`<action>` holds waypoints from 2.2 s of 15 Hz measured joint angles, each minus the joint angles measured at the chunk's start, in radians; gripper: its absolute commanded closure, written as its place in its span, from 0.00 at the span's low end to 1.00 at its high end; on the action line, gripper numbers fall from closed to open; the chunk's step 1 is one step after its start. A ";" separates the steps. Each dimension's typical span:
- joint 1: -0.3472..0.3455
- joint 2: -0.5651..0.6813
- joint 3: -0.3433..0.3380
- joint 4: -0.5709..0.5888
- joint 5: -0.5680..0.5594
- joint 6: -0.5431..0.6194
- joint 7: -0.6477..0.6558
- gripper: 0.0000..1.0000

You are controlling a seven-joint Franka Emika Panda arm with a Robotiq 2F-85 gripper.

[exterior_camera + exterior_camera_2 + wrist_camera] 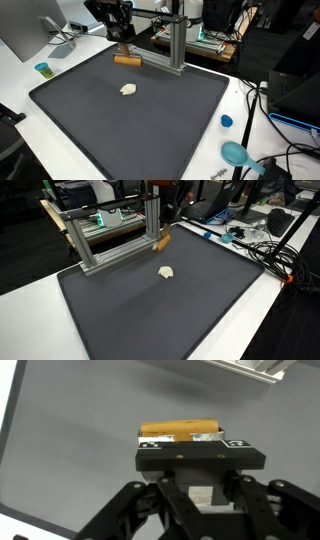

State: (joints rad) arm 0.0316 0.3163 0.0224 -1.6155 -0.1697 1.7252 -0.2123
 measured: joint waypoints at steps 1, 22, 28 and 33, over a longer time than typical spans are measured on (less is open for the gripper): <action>0.000 -0.002 0.014 0.004 0.020 -0.002 -0.030 0.53; 0.003 0.183 0.063 0.081 -0.170 0.080 -0.666 0.78; 0.015 0.208 0.062 0.064 -0.170 0.102 -0.652 0.78; 0.038 0.230 0.063 0.021 -0.179 0.194 -0.619 0.78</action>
State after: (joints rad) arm 0.0696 0.5460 0.0856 -1.5943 -0.3487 1.9193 -0.8315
